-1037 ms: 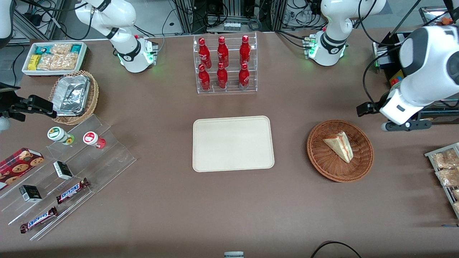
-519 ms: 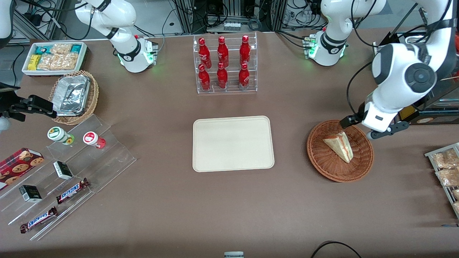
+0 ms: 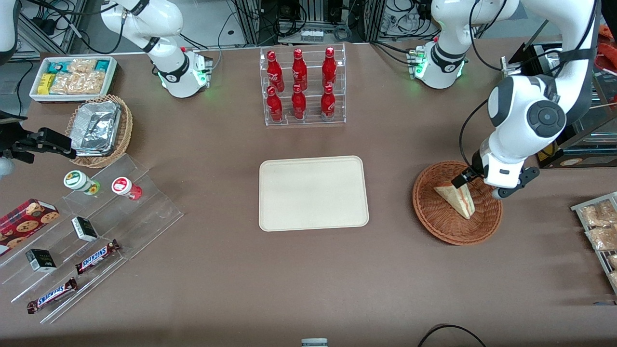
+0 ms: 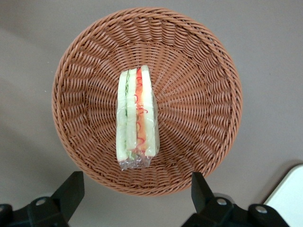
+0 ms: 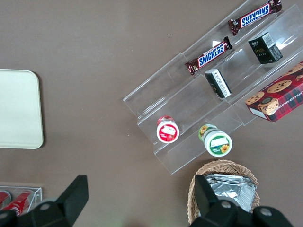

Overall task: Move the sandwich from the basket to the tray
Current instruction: 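Lower the open left gripper around the sandwich and close it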

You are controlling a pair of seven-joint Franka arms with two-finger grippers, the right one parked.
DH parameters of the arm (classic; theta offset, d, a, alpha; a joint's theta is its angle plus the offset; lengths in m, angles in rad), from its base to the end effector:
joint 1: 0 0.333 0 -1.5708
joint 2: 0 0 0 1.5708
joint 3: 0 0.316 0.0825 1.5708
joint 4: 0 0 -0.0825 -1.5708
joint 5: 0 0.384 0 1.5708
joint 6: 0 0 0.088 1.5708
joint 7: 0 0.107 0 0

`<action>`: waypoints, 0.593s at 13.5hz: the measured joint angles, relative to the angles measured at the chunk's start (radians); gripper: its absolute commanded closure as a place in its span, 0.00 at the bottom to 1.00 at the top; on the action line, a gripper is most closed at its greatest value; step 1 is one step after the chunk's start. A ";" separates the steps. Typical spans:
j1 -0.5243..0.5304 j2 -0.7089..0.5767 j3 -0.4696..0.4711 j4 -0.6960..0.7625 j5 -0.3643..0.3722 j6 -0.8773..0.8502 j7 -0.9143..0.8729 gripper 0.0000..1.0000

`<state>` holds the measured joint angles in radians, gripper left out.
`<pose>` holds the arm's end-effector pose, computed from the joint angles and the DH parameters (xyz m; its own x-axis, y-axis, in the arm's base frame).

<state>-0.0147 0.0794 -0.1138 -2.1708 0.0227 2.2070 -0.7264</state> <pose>0.5369 -0.0682 0.3539 0.8336 0.5517 -0.0261 0.5508 -0.8339 -0.0348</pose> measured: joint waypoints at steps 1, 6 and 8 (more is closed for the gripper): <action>0.000 0.012 0.000 0.000 0.000 0.011 -0.010 0.00; 0.001 0.047 0.003 -0.018 0.000 0.082 -0.017 0.00; 0.001 0.067 0.003 -0.023 0.000 0.111 -0.018 0.00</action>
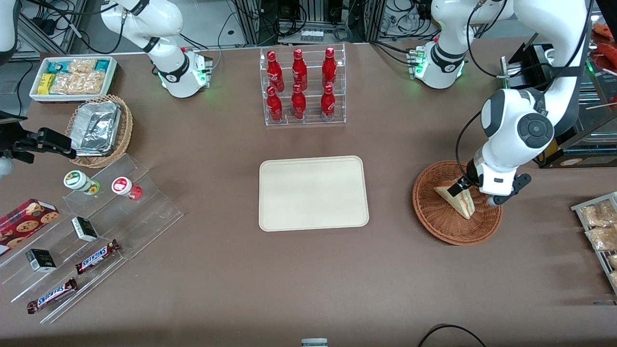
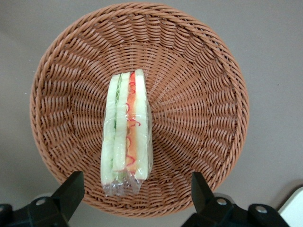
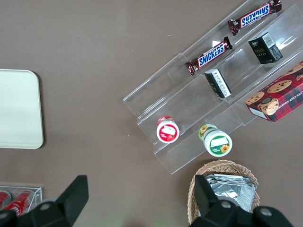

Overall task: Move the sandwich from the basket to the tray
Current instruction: 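Lower the open left gripper around the sandwich and close it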

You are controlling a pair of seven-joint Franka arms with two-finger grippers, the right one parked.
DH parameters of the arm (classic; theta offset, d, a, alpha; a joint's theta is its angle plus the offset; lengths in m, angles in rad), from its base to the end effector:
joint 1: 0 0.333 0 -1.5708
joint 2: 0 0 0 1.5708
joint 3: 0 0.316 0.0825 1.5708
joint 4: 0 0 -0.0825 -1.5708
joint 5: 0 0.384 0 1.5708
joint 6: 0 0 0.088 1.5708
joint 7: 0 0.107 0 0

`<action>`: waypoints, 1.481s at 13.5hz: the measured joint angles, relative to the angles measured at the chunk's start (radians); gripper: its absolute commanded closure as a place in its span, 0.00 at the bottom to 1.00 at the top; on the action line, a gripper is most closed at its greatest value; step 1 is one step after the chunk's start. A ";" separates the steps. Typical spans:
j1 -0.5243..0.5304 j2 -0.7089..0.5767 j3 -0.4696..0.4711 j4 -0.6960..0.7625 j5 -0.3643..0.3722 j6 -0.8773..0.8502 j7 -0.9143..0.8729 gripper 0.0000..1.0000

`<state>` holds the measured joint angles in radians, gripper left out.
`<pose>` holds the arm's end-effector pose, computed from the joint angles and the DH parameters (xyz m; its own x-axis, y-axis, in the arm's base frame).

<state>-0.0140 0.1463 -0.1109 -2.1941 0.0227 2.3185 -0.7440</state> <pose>0.5424 -0.0673 0.3172 0.8226 0.5684 -0.0152 0.5682 -0.8228 -0.0143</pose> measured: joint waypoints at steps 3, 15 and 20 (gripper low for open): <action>0.000 0.029 0.000 0.000 0.001 0.024 0.000 0.00; 0.001 0.110 0.007 -0.002 0.004 0.070 0.000 0.00; 0.002 0.119 0.007 -0.008 0.009 0.071 0.000 0.78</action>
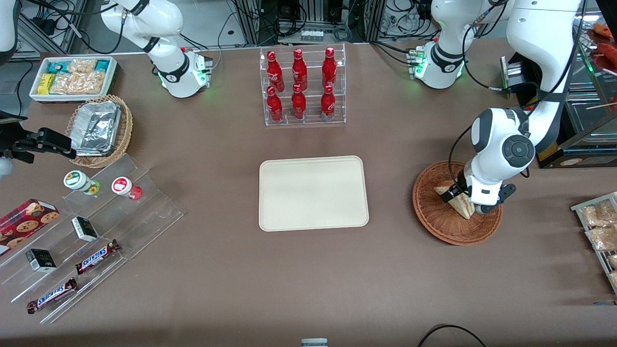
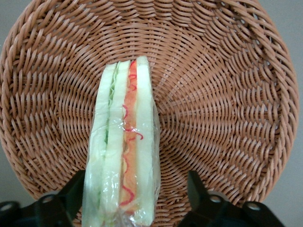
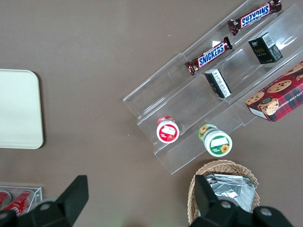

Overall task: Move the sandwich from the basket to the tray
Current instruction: 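Lower the open left gripper around the sandwich and close it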

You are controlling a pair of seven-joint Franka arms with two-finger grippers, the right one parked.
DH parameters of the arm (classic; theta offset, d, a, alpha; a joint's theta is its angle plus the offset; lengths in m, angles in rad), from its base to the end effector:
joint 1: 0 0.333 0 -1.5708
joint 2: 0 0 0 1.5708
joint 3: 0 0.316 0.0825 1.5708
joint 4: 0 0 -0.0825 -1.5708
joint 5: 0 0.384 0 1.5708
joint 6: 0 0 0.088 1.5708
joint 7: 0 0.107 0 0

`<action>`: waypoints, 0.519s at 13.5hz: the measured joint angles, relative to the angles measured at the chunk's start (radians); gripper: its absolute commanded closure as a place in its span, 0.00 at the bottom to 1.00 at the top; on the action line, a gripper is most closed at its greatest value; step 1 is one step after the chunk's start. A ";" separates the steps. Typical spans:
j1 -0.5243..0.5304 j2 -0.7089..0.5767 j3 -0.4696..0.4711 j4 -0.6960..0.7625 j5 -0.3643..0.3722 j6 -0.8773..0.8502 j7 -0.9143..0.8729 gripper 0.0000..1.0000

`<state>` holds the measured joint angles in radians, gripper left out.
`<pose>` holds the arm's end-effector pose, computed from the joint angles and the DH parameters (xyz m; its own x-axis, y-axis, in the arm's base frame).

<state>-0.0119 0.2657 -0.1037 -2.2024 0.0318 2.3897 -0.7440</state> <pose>0.5424 -0.0629 0.2548 0.8191 0.5704 -0.0613 0.5685 -0.8213 -0.0465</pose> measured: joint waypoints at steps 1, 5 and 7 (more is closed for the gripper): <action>0.000 0.000 0.000 -0.002 0.006 0.000 0.000 0.91; 0.001 0.000 0.000 -0.004 0.018 -0.002 0.000 1.00; 0.001 -0.001 0.000 -0.004 0.027 -0.007 0.001 1.00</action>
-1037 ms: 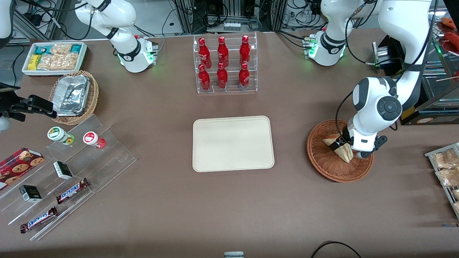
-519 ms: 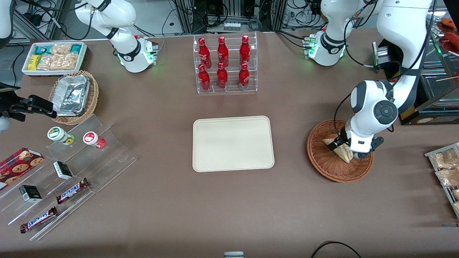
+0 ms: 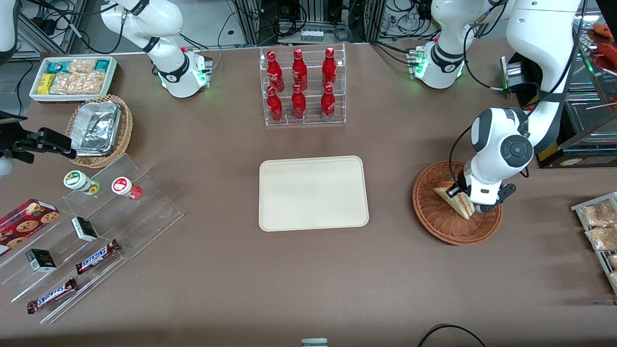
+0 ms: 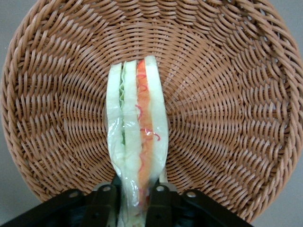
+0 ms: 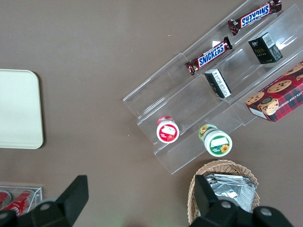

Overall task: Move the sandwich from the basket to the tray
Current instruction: 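Lower the open left gripper around the sandwich and close it, then lift the sandwich and carry it with the left gripper over the tray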

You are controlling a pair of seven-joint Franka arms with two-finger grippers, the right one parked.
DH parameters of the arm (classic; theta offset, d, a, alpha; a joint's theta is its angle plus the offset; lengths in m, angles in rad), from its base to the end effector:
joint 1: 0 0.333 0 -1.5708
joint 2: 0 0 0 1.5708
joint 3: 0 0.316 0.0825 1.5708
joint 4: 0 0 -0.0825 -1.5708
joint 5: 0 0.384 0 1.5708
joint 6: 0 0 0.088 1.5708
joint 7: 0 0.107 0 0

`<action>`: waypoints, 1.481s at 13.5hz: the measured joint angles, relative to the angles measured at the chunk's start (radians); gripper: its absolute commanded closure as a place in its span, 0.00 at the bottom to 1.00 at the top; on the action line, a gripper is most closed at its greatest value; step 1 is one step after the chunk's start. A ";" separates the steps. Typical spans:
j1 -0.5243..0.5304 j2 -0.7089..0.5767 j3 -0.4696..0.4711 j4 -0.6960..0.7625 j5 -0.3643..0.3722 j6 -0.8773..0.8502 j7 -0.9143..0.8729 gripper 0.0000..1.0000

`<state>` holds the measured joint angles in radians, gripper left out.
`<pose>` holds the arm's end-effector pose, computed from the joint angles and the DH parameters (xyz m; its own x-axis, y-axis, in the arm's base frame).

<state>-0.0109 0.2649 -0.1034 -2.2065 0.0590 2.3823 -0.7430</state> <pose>0.5403 -0.0617 0.2530 0.8304 0.5541 -0.0577 0.5507 -0.8321 -0.0662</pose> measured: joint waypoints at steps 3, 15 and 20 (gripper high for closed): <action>-0.001 -0.010 -0.002 0.015 0.035 -0.051 0.001 1.00; -0.219 -0.007 -0.035 0.280 0.017 -0.347 0.012 1.00; -0.347 0.070 -0.044 0.396 -0.031 -0.380 0.033 1.00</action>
<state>-0.3578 0.3346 -0.1478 -1.8101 0.0279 2.0019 -0.7099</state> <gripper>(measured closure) 0.850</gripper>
